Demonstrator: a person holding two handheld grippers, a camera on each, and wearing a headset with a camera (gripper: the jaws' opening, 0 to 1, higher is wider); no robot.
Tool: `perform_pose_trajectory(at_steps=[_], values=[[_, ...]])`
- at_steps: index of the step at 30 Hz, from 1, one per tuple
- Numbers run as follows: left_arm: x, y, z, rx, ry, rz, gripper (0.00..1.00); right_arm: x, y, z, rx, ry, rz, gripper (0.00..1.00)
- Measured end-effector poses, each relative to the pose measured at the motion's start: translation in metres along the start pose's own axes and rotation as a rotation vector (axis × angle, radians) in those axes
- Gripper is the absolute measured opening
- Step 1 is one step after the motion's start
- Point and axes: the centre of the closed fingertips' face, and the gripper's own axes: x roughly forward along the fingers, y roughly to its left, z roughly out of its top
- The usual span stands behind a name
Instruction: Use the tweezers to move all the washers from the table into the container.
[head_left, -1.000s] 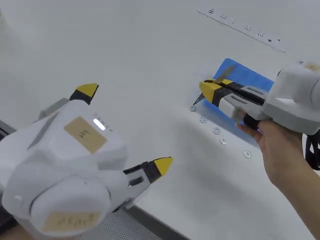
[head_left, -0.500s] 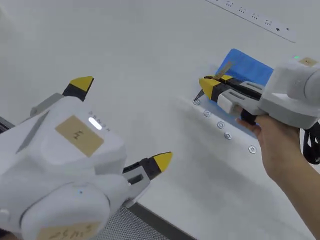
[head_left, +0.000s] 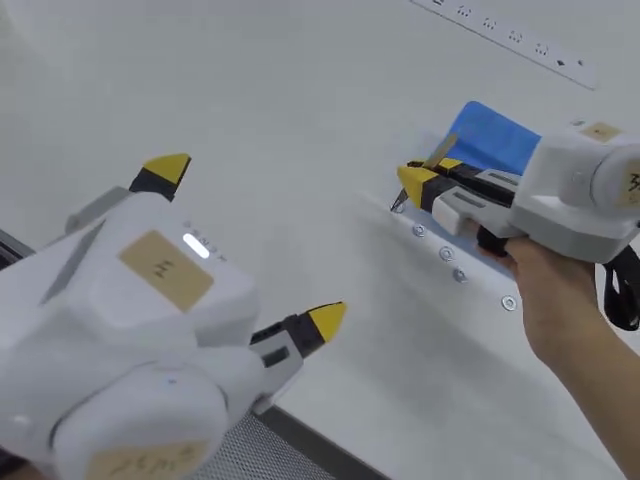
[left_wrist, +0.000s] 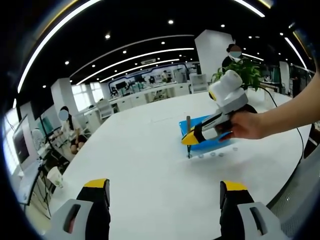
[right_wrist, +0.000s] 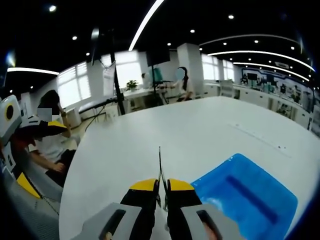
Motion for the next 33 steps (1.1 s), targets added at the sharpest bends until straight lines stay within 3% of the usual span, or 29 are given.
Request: perform_pose_trajectory(at_steps=[7,10,14,16,21,28,33], values=[[0.0001,-0.0001,-0.0006,0.003,0.003,0.0,0.93,0.0022,-0.0027,-0.0021,-0.005,0.01,-0.009,0.04],[-0.0002,0.0007,0.0003,0.0,-0.002,0.003,0.92,0.0023,-0.0018,-0.0024,0.038,0.003,-0.007,0.04],[-0.0002,0.0004,0.0001,0.006,-0.002,0.003,0.92,0.0011,-0.0011,-0.0041,0.003,0.013,-0.027,0.03],[0.0001,0.0005,-0.0007,0.006,0.003,0.004,0.92,0.0005,-0.0018,-0.0047,-0.051,0.022,-0.041,0.03],[0.0006,0.0006,-0.0025,0.004,0.011,0.005,0.94,0.0011,-0.0004,-0.0044,-0.057,0.035,-0.033,0.02],[-0.0005,-0.0001,-0.0015,0.019,0.005,0.002,0.93,-0.0002,-0.0011,-0.0038,-0.01,0.039,-0.039,0.02],[-0.0008,0.0015,-0.0015,0.014,0.004,0.009,0.93,-0.0034,0.0061,0.0014,-0.022,0.038,-0.021,0.02]])
